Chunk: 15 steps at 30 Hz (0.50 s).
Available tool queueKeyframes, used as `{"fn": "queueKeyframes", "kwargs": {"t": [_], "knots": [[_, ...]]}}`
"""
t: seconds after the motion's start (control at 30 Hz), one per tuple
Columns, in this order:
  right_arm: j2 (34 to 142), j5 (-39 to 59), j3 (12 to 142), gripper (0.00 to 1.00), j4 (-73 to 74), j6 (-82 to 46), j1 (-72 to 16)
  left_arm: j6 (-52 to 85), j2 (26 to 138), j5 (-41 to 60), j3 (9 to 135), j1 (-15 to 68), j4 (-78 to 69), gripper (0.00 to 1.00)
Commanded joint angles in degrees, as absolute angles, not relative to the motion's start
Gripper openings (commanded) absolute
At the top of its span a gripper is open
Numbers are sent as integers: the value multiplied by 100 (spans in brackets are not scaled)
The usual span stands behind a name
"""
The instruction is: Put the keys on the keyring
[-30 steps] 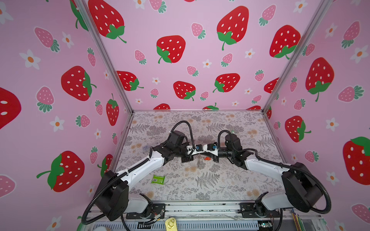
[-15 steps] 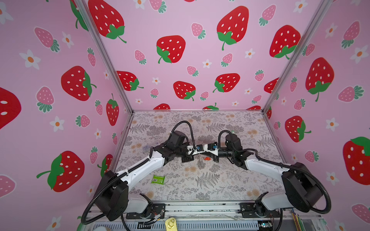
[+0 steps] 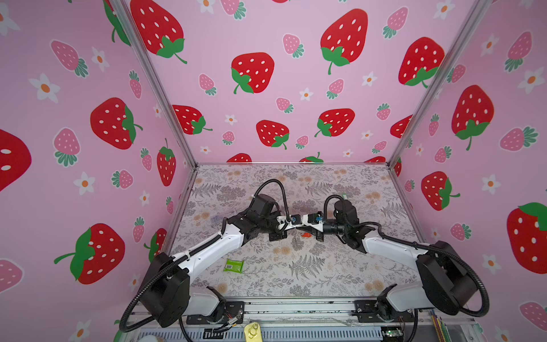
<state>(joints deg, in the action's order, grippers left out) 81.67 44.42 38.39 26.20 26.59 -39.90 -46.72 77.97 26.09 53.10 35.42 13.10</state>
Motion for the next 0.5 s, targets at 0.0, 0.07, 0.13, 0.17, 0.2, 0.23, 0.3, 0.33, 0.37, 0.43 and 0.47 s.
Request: {"fn": "queueKeyframes", "kwargs": {"t": [0.0,0.07,0.13,0.17,0.2,0.23,0.3,0.33,0.37,0.43,0.47], "knots": [[8147,4418,3722,16,2483,2690,-4052,-4615,7744,2680,5423,3638,1382,0],[8146,4416,3718,15,2530,2661,-4051,-4612,7743,2705,5411,3639,1398,0],[8147,4416,3733,14,2549,2646,-4052,-4590,7718,2723,5404,3639,1365,0],[8163,4435,3735,14,2536,2652,-4047,-4580,7718,2733,5396,3639,1347,0],[8166,4442,3736,14,2524,2650,-4051,-4579,7716,2731,5385,3640,1340,0],[8168,4447,3742,14,2518,2640,-4051,-4580,7701,2742,5388,3639,1344,0],[8159,4441,3726,14,2561,2625,-4051,-4574,7707,2758,5378,3639,1329,0],[8173,4439,3729,14,2558,2621,-4052,-4569,7708,2773,5379,3636,1322,0],[8186,4451,3750,14,2533,2613,-4051,-4570,7697,2786,5370,3641,1324,0],[8226,4467,3764,14,2505,2593,-4051,-4562,7690,2803,5364,3639,1310,0],[8232,4472,3762,14,2497,2584,-4051,-4562,7681,2806,5360,3645,1302,0]]}}
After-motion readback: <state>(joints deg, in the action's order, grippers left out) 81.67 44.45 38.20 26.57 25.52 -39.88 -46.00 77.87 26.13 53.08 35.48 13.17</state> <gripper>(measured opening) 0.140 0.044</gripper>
